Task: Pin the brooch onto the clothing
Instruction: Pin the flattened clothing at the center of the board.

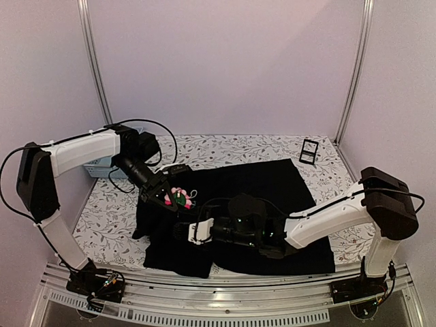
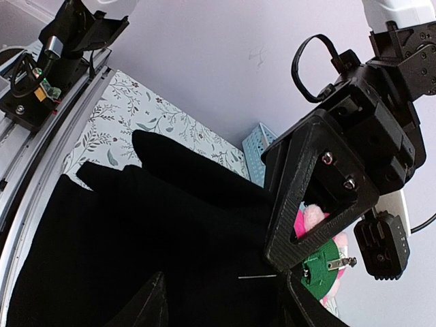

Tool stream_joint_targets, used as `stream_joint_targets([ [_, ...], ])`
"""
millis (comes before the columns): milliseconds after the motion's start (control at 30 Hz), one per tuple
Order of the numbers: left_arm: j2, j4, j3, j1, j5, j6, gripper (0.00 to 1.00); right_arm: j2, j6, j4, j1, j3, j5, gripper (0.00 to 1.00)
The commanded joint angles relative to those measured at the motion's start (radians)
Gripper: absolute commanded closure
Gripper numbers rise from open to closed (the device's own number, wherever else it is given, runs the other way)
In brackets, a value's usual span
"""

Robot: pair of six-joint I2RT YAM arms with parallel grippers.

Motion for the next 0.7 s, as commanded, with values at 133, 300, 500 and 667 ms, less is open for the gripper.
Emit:
stream_joint_targets([
  [133, -0.021, 0.027, -0.030, 0.005, 0.022, -0.028, 1.00, 0.010, -0.062, 0.085, -0.017, -0.030, 0.018, 0.53],
  [300, -0.046, 0.041, -0.046, 0.000, 0.056, -0.038, 1.00, 0.036, -0.108, 0.114, -0.027, -0.016, 0.013, 0.57],
  [500, -0.042, 0.021, -0.047, 0.000, 0.104, -0.021, 1.00, 0.041, -0.123, 0.143, -0.046, -0.034, 0.007, 0.59],
  [667, -0.030, 0.022, -0.061, -0.007, 0.108, -0.016, 1.00, 0.047, -0.132, 0.168, -0.053, -0.034, -0.001, 0.61],
])
